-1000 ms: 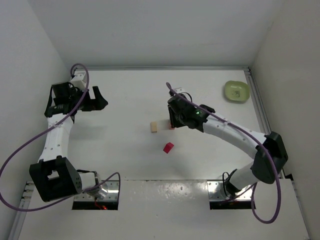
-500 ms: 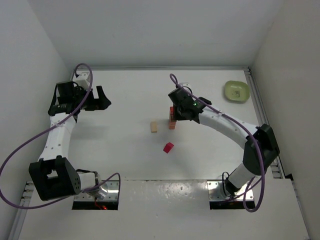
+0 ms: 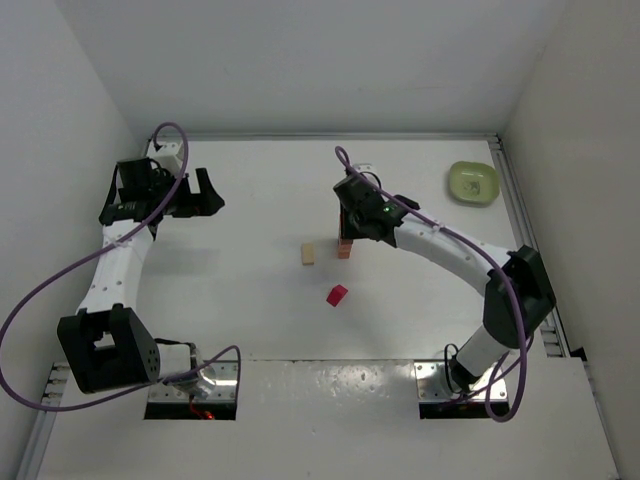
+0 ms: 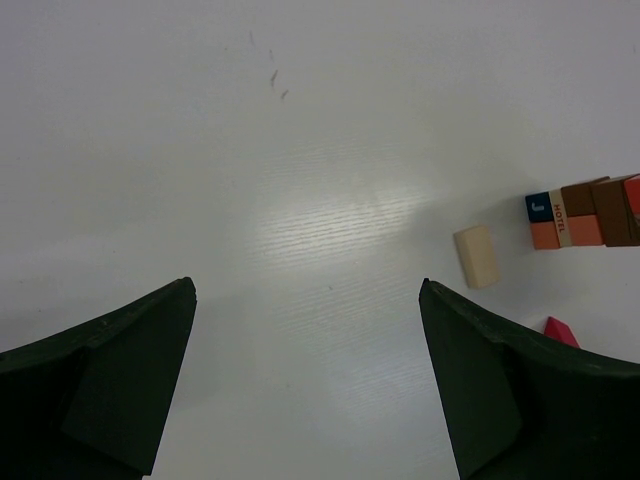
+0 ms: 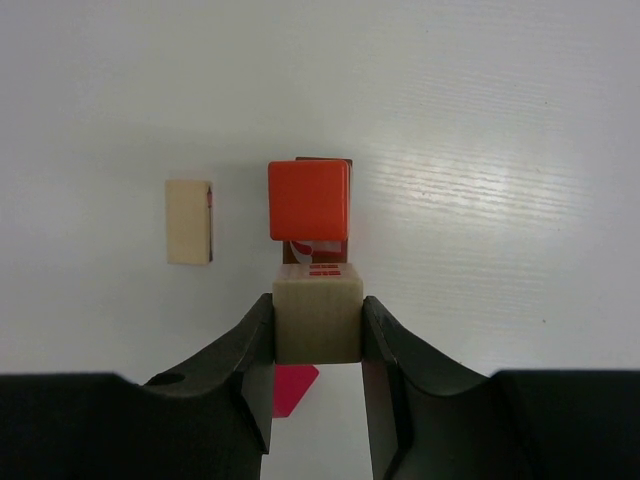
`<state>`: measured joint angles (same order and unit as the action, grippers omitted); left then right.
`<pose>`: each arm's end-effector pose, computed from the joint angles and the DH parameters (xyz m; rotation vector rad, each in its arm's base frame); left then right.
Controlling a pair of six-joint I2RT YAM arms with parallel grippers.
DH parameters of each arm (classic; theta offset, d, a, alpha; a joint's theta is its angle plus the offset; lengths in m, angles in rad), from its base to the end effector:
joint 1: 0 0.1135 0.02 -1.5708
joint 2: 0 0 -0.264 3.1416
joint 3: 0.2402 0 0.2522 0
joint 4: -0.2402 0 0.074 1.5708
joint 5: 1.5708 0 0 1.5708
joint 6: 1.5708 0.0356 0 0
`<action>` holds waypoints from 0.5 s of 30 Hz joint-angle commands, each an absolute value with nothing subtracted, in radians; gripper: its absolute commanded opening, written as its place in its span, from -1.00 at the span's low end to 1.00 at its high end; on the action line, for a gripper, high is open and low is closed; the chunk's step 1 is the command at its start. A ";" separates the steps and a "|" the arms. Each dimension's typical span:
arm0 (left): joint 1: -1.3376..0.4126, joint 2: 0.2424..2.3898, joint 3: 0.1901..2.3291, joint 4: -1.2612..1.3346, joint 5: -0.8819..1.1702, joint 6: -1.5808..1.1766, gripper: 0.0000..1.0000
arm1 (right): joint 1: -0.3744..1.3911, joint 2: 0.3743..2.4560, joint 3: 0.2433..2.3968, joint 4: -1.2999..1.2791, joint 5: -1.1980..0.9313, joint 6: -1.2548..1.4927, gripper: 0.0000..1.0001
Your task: Build the wood block tower
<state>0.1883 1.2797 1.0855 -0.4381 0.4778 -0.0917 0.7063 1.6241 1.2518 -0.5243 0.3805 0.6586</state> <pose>0.2795 0.0366 0.3156 -0.0370 2.1595 -0.4690 0.2755 0.2177 0.2603 0.1040 2.3868 0.1707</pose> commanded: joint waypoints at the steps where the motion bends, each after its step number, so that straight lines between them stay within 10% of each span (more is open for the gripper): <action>1: 0.176 1.278 1.126 -0.416 0.476 -0.115 0.99 | 0.701 1.644 1.284 -0.492 0.359 0.664 -1.00; 15: 0.176 1.278 1.126 -0.416 0.476 -0.115 0.99 | 0.684 1.683 1.307 -0.489 0.325 0.658 -1.00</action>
